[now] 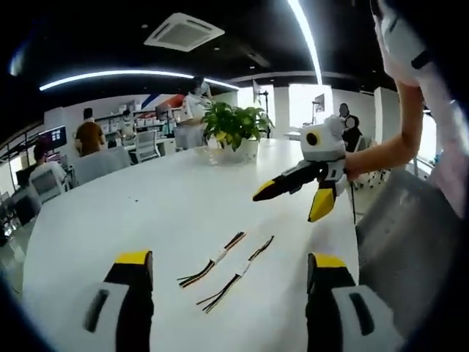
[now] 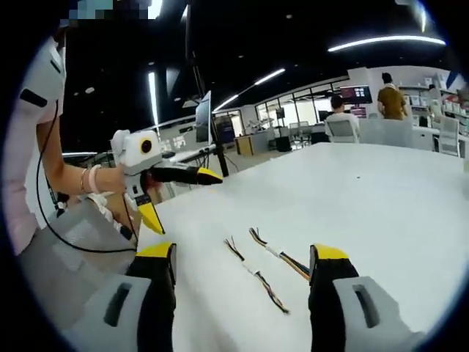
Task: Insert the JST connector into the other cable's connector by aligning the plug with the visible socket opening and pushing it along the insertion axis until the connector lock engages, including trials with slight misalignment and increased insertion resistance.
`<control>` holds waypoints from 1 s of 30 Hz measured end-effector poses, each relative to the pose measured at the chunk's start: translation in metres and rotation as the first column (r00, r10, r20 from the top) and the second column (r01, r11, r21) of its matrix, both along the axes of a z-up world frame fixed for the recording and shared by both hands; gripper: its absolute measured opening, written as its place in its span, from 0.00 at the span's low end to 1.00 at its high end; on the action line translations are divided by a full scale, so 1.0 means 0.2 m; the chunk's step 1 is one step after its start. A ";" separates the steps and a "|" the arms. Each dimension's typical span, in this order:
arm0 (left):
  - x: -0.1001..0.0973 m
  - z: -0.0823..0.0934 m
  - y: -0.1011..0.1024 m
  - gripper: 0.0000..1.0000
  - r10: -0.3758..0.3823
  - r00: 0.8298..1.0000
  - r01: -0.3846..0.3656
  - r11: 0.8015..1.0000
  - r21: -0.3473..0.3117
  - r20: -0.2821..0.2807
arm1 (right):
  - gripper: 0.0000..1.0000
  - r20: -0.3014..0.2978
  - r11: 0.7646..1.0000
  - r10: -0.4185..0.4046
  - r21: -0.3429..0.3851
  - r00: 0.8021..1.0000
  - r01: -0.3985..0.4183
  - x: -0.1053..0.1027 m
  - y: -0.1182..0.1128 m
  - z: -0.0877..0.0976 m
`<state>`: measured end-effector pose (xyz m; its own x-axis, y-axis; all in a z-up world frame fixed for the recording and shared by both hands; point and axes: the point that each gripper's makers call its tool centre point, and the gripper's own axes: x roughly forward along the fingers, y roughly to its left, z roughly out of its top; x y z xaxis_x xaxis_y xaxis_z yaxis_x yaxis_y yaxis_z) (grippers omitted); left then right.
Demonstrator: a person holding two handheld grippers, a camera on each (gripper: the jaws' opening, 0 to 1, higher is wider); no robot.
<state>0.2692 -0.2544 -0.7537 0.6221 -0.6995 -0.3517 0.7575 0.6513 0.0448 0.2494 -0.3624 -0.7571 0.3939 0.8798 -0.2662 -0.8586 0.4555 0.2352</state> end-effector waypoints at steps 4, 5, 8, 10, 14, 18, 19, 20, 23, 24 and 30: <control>0.00 0.02 0.02 0.92 0.015 0.999 -0.017 0.999 0.037 0.047 | 0.78 0.011 0.999 -0.049 -0.014 0.999 0.049 -0.01 -0.05 0.04; 0.00 0.02 0.03 0.94 0.016 0.999 -0.018 0.999 0.037 0.046 | 0.81 0.001 0.998 -0.068 -0.015 0.998 0.068 -0.02 -0.07 0.05; -0.01 0.02 0.02 0.95 0.022 0.999 -0.023 0.999 0.025 0.025 | 0.83 0.012 0.996 -0.083 -0.025 0.996 0.083 -0.05 -0.09 0.08; -0.03 0.01 0.02 0.96 0.033 0.999 -0.033 0.999 0.016 0.003 | 0.82 0.031 0.996 -0.087 -0.028 0.996 0.088 -0.07 -0.10 0.10; -0.06 0.03 0.00 0.97 0.042 0.998 -0.045 0.997 -0.059 -0.050 | 0.85 0.014 0.992 -0.114 -0.043 0.993 0.115 -0.11 -0.13 0.12; -0.22 0.11 0.03 0.98 0.073 0.994 -0.080 0.993 -0.091 -0.077 | 0.85 0.032 0.989 -0.121 -0.080 0.992 0.123 -0.16 -0.13 0.13; -0.25 0.14 0.02 0.98 0.081 0.994 -0.087 0.992 -0.091 -0.076 | 0.85 0.031 0.987 -0.124 -0.098 0.992 0.127 -0.17 -0.14 0.12; -0.28 0.16 0.00 0.98 0.091 0.993 -0.098 0.991 -0.088 -0.075 | 0.85 0.027 0.984 -0.131 -0.114 0.991 0.133 -0.18 -0.14 0.11; -0.29 0.14 0.09 0.98 0.118 0.989 -0.124 0.990 -0.068 -0.088 | 0.86 0.011 0.980 -0.160 -0.117 0.987 0.160 -0.20 -0.16 0.12; -0.30 0.13 0.10 0.98 0.126 0.988 -0.132 0.989 -0.065 -0.093 | 0.87 0.007 0.979 -0.169 -0.114 0.986 0.168 -0.21 -0.16 0.12; -0.39 0.16 0.08 0.99 0.167 0.972 -0.189 0.974 -0.124 -0.167 | 0.96 0.017 0.960 -0.235 -0.150 0.972 0.235 -0.25 -0.20 0.15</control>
<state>0.1915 -0.2387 -0.7210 0.6867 -0.6308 -0.3613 0.6194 0.7679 -0.1634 0.2004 -0.4015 -0.7280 0.5844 0.7127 -0.3879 -0.7232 0.6743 0.1494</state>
